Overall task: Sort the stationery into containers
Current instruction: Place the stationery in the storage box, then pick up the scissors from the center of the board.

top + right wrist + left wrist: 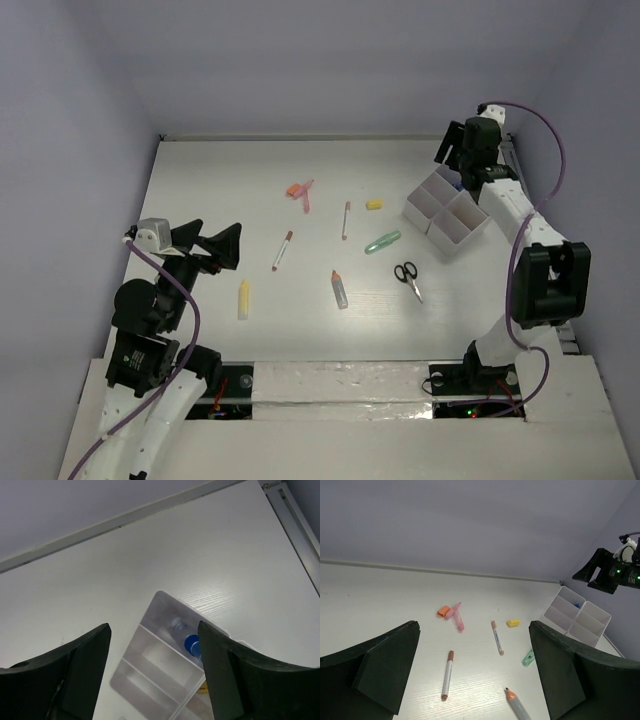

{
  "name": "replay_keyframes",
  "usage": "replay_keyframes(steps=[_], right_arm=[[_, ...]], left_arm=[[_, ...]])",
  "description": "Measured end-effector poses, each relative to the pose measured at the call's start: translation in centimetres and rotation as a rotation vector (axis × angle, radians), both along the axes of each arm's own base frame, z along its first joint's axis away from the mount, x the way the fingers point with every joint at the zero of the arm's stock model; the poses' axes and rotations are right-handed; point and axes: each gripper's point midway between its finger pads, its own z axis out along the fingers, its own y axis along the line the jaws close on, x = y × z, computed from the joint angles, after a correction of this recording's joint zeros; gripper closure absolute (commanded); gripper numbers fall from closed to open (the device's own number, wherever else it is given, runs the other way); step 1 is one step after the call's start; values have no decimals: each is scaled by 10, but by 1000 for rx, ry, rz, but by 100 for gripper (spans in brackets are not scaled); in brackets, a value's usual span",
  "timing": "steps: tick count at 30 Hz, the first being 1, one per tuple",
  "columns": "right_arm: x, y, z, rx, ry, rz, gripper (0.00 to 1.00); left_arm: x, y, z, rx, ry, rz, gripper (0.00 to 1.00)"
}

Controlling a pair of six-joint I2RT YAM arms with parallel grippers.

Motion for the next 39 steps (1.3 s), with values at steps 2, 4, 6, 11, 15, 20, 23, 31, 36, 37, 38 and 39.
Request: replay_keyframes(steps=[2, 4, 6, 11, 15, 20, 23, 31, 36, 37, 38, 39], right_arm=[[-5, 4, 10, 17, -21, 17, 30], [-15, 11, 18, 36, -37, 45, 47], [-29, 23, 20, 62, -38, 82, 62], [-76, 77, -8, 104, 45, 232, 78], [-125, 116, -57, 110, 212, 359, 76], [-182, 116, -106, 120, 422, 396, 63], [-204, 112, -125, 129, 500, 396, 55], [-220, 106, -171, 112, 670, 365, 63], [-222, 97, -192, 76, 732, 313, 64], [-221, 96, -193, 71, 733, 306, 64], [-220, 95, -194, 66, 733, 299, 64], [-220, 94, -195, 63, 734, 294, 64]], left_arm=[[0, -1, 0, 1, -1, -6, 10], [-1, -1, 0, 1, -1, -8, 10], [-1, -2, 0, 1, -1, -11, 10], [-2, -2, 1, 1, -5, -17, 10], [-5, -2, 3, -2, -15, -18, 10], [-8, -2, 5, -6, -27, -22, 10], [-9, -3, 7, -8, -32, -28, 10], [-11, -2, 8, -11, -40, -29, 10], [-11, -2, 8, -10, -40, -29, 10], [-12, -2, 8, -10, -40, -29, 10], [-12, -2, 8, -10, -40, -31, 10], [-12, -3, 8, -11, -40, -34, 10]])
